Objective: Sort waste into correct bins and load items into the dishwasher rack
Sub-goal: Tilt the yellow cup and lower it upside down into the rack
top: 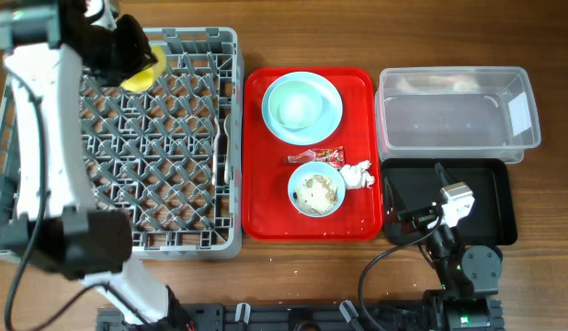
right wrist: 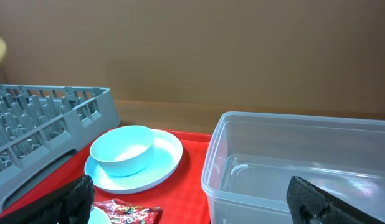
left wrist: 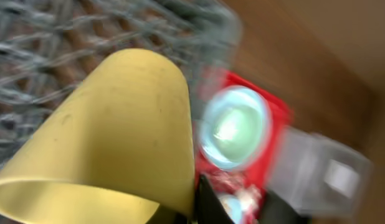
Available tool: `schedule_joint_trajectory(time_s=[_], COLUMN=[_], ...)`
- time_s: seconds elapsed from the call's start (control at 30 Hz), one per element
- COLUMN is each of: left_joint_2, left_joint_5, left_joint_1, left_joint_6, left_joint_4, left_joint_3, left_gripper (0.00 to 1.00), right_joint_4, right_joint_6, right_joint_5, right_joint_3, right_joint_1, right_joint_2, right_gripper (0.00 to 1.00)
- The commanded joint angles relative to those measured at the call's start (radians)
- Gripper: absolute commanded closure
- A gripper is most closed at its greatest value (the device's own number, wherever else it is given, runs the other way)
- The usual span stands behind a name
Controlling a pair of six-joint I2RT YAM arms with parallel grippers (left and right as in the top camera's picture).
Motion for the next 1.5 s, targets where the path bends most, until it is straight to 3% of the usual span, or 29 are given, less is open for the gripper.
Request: schedule_joint_trajectory(time_s=[0.0,0.13,0.33,0.6,0.73,1.47], left_joint_2=[0.002,0.068,0.226,0.409,0.445,0.456], left_joint_5=[0.392,0.669,0.911,0.902,0.801,0.538], left_joint_1=[-0.003,-0.003,-0.002,0.047,0.053,0.118], left_joint_6=[0.234,0.413,0.555,0.555,0.558,0.512], left_joint_4=[-0.049,-0.085,-0.074,-0.044,-0.044,-0.028], left_joint_3=[-0.003,-0.026,-0.070,-0.071,-0.071,-0.168], left_gripper=[0.96,0.96,0.96,0.96,0.96,0.94], right_joint_4=[0.005,0.005,0.005,0.005,0.005,0.005], right_joint_6=[-0.003,-0.003,-0.003,-0.003,-0.003,-0.003], right_joint_5=[-0.002,-0.002,-0.002,-0.002,-0.002,-0.002], right_joint_3=[-0.001,-0.001,-0.001,-0.001,-0.001,-0.001], right_joint_1=[0.006,0.006,0.006,0.006,0.006,0.006], right_joint_2=[0.002,0.002,0.002,0.002,0.002,0.002], right_gripper=[0.00,0.00,0.00,0.00,0.00,0.00])
